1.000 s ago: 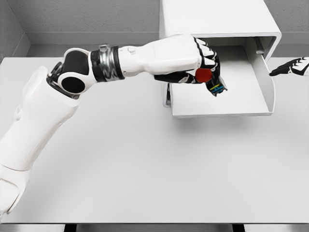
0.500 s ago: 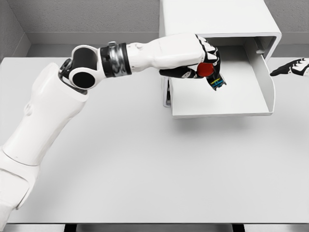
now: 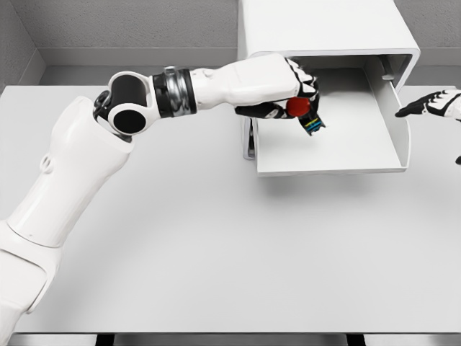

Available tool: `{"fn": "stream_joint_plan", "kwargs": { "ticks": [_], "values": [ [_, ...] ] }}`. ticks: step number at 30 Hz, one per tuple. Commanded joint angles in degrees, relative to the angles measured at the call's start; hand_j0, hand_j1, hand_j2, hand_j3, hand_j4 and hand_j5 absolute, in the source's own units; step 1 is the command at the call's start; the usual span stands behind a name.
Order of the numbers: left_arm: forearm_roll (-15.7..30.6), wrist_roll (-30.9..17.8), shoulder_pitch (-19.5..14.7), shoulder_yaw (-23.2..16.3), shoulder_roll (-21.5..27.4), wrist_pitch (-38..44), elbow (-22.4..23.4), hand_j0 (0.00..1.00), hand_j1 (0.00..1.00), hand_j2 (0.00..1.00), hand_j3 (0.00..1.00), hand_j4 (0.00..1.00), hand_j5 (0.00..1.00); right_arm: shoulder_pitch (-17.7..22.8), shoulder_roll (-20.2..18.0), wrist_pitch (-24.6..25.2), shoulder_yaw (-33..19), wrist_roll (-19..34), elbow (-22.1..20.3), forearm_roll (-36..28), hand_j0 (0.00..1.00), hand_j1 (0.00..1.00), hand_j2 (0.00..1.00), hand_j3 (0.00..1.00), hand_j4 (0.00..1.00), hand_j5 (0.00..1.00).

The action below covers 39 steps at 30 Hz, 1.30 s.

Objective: Slide open multi-storey tabletop storage cabinets and put open load switch and slide close multi-storey tabletop storage cabinets

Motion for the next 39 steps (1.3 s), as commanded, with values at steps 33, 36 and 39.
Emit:
{"fn": "stream_joint_plan", "kwargs": {
  "ticks": [33,36,39],
  "values": [
    [5.9,-1.0,0.1,0.6,2.6,0.2,-4.2,1.00,1.00,1.00,1.00,1.00,1.00,-0.4,-0.2,0.2,-3.2,-0.4,-4.0,0.0,1.00,1.00,1.00,1.00,1.00,1.00],
    [12.2,-2.2,-0.1,0.2,6.1,0.2,-8.6,1.00,1.00,1.00,1.00,1.00,1.00,0.0,-0.1,0.2,-3.1,-0.5,-6.3,-0.4,1.00,1.00,1.00,1.00,1.00,1.00],
    [20.4,-2.2,-0.2,-0.2,11.2,0.2,-11.3,1.00,1.00,1.00,1.00,1.00,1.00,0.2,0.2,0.2,-2.8,-0.6,-7.1,-0.7,1.00,1.00,1.00,1.00,1.00,1.00]
  ]
}}
